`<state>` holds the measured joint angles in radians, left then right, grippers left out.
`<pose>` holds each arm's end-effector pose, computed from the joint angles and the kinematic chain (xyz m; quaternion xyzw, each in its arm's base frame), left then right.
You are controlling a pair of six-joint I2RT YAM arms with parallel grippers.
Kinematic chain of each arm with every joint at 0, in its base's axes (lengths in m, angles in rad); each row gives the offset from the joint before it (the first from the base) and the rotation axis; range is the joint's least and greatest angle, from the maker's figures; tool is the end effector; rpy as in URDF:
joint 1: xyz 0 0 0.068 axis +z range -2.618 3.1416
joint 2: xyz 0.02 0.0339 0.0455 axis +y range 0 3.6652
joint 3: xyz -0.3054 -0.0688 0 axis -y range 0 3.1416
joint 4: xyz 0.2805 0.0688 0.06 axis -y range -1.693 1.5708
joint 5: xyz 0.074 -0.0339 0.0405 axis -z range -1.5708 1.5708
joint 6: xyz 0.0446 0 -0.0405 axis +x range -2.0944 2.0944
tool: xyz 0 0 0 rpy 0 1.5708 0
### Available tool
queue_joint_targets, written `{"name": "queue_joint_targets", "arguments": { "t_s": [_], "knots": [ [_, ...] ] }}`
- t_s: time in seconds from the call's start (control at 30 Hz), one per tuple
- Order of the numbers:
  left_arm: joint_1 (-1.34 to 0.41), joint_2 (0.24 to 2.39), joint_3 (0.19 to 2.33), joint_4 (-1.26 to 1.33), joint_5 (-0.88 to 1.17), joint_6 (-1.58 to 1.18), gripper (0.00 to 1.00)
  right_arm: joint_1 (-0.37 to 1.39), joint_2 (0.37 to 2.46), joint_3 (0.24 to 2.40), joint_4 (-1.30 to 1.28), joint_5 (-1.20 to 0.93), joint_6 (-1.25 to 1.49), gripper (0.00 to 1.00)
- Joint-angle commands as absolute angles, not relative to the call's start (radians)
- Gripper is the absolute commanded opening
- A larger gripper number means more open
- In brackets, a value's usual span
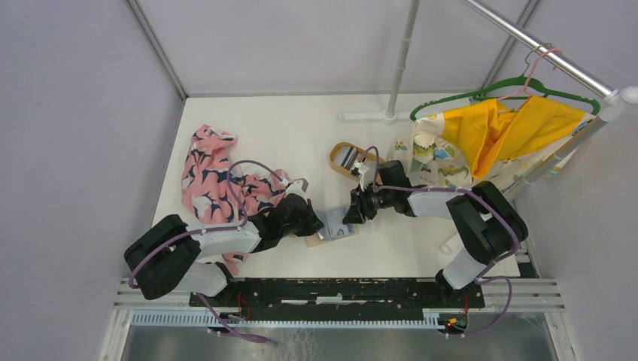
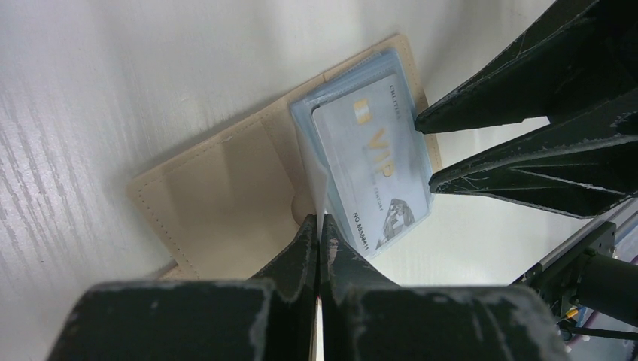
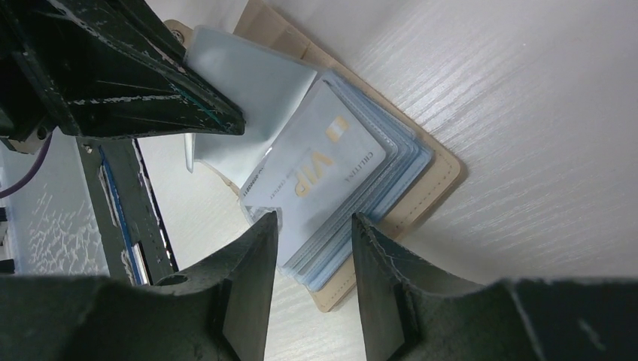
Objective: Put the credit cards into the card holder
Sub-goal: Open the card holder at the center of the board.
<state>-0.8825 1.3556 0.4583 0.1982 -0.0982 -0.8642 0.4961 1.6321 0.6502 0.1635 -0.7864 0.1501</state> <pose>0.1731 -0.2036 0.1538 -0.0124 0.9056 -0.2946 0.3049 0.2633 0.1784 0.1414 -0.2865 0.8220 0.4457 0.2086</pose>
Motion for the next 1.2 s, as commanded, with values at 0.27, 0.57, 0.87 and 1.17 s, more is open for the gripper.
{"name": "queue_joint_targets", "arguments": {
  "t_s": [0.27,0.57,0.87,1.17],
  "knots": [
    [-0.882,1.37,0.463,0.271,-0.084,-0.894,0.02,0.495,1.67,0.65,0.208,-0.834,0.2,0.47],
    [-0.882,1.395,0.466,0.285,-0.072,-0.893,0.02,0.495,1.649,0.631,0.292,-0.925,0.27,0.47],
    [-0.882,1.399,0.465,0.287,-0.072,-0.892,0.02,0.494,1.643,0.629,0.263,-0.85,0.255,0.49],
    [-0.882,1.408,0.47,0.296,-0.063,-0.89,0.02,0.494,1.643,0.594,0.39,-0.936,0.367,0.5]
  ]
}}
